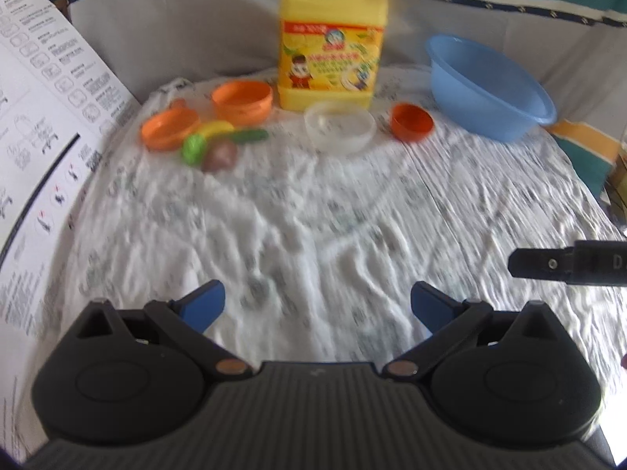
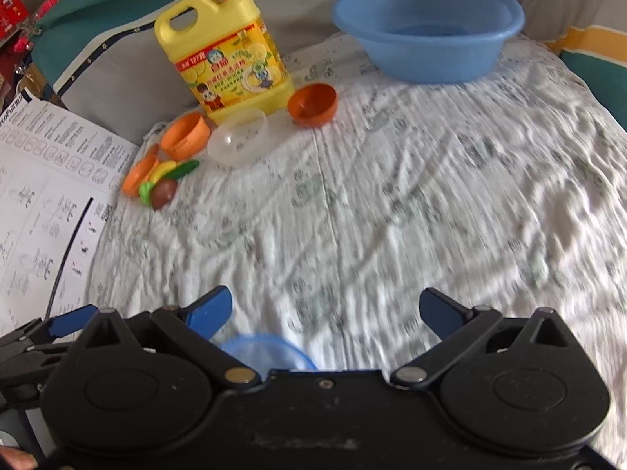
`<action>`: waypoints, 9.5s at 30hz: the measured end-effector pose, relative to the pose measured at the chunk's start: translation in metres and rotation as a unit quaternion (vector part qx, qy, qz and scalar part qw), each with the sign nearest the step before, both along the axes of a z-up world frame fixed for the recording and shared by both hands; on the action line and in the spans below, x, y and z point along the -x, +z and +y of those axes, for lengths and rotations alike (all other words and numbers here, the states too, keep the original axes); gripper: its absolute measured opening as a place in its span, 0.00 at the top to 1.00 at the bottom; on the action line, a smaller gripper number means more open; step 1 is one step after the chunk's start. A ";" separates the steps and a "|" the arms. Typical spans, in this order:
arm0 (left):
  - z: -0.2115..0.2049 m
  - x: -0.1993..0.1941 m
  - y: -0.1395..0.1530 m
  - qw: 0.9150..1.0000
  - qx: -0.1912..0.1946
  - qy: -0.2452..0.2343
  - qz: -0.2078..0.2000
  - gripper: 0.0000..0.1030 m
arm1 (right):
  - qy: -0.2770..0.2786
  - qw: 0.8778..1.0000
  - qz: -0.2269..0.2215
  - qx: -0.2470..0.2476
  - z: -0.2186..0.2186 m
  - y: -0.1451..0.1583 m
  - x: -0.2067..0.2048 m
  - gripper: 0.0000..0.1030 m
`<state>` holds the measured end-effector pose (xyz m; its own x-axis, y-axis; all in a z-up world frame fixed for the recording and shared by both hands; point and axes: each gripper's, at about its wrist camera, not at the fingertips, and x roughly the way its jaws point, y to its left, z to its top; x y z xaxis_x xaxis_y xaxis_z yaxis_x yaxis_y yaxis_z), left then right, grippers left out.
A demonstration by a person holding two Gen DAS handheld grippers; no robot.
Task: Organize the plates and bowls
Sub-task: 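Move the right gripper to the clear plastic bowl and grasp its rim, then lift the clear bowl with the right gripper and lower it into the blue bowl, then open the right gripper to release the clear bowl and withdraw, then move the right gripper toward the small orange cup beside the soap jug, then close the right gripper on the orange cup rim, then carry the orange cup with the right gripper and lower it into the clear bowl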
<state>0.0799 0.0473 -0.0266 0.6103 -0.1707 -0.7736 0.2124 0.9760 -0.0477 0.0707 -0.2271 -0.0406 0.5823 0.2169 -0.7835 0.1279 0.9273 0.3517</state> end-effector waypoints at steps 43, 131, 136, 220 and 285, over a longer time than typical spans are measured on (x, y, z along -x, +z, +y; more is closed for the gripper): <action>-0.039 -0.226 -0.066 0.998 0.049 0.005 0.047 0.77 | 0.010 0.997 0.033 -0.072 0.050 -0.056 -0.241 0.89; -0.061 0.069 -0.019 0.992 0.012 -0.087 0.089 0.78 | 0.042 0.996 0.043 -0.061 0.014 -0.018 0.071 0.86; -0.062 0.069 -0.017 0.992 0.016 -0.088 0.087 0.73 | 0.042 0.996 0.040 -0.061 0.014 -0.016 0.071 0.71; -0.084 -0.139 -0.008 0.997 -0.030 -0.062 -0.025 0.00 | -0.067 0.998 -0.006 -0.008 -0.060 -0.022 -0.111 0.00; -0.072 -0.052 0.004 0.995 0.038 -0.073 0.055 0.86 | 0.018 0.996 -0.026 -0.089 0.008 -0.003 -0.037 0.92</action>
<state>0.1315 -0.0245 -0.0223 0.4877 -0.3121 -0.8153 0.3405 0.9279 -0.1516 0.1075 -0.2189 -0.0437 0.6099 0.3711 -0.7002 0.0732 0.8534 0.5160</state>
